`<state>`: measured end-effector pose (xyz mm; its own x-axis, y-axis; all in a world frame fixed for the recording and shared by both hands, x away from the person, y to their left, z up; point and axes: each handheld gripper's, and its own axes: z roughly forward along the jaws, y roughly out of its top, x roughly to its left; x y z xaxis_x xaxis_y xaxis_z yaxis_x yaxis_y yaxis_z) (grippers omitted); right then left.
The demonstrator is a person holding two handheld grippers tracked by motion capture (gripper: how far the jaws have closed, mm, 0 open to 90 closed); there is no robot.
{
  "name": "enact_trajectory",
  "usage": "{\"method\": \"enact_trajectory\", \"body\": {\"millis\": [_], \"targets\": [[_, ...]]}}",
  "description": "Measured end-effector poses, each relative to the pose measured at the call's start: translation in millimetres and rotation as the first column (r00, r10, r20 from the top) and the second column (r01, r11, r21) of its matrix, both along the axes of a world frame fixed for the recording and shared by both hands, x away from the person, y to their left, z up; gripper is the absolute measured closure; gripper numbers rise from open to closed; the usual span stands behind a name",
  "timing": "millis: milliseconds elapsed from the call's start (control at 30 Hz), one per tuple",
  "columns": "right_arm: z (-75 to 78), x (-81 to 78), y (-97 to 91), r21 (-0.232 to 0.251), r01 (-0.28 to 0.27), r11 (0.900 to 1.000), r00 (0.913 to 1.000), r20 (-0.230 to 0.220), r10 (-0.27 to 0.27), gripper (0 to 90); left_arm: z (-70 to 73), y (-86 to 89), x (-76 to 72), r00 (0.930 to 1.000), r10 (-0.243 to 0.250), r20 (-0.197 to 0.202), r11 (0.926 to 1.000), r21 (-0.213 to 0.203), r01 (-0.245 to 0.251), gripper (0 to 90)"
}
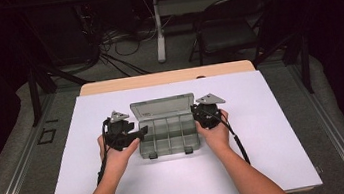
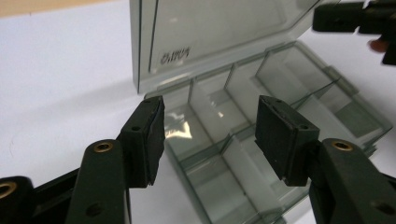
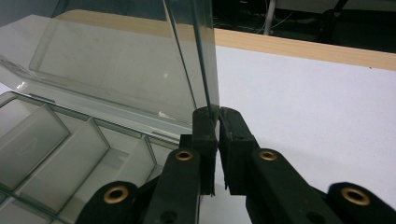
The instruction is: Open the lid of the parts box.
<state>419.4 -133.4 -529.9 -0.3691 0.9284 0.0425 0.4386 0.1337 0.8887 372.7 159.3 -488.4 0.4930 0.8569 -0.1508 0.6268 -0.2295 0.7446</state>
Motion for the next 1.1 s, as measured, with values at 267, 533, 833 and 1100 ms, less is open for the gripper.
{"method": "enact_trajectory", "body": {"millis": [267, 533, 833, 1100], "targets": [[-0.2, -0.4, 0.5, 0.001, 0.003, 1.0000, 1.0000, 0.000, -0.003, 85.6, -20.4, 5.1, 0.1, 0.9983, 0.014, -0.057, 0.9998, 0.015, -0.013, 42.7], [-0.2, -0.5, 0.4, 0.002, 0.002, 1.0000, 1.0000, 0.001, -0.002, 85.5, -40.8, 5.3, 0.7, 0.9946, 0.029, -0.099, 0.9993, 0.024, -0.027, 42.7], [-0.6, -0.4, 0.8, 0.004, 0.006, 1.0000, 1.0000, 0.004, -0.006, 85.5, -51.3, 1.5, 0.9, 0.9935, 0.027, -0.111, 0.9987, 0.045, -0.022, 48.8], [-0.7, -0.4, 1.3, 0.011, 0.012, 0.9999, 0.9999, 0.005, -0.012, 85.6, -57.0, -1.5, 0.9, 0.9936, 0.034, -0.108, 0.9974, 0.067, -0.027, 55.8]]}}
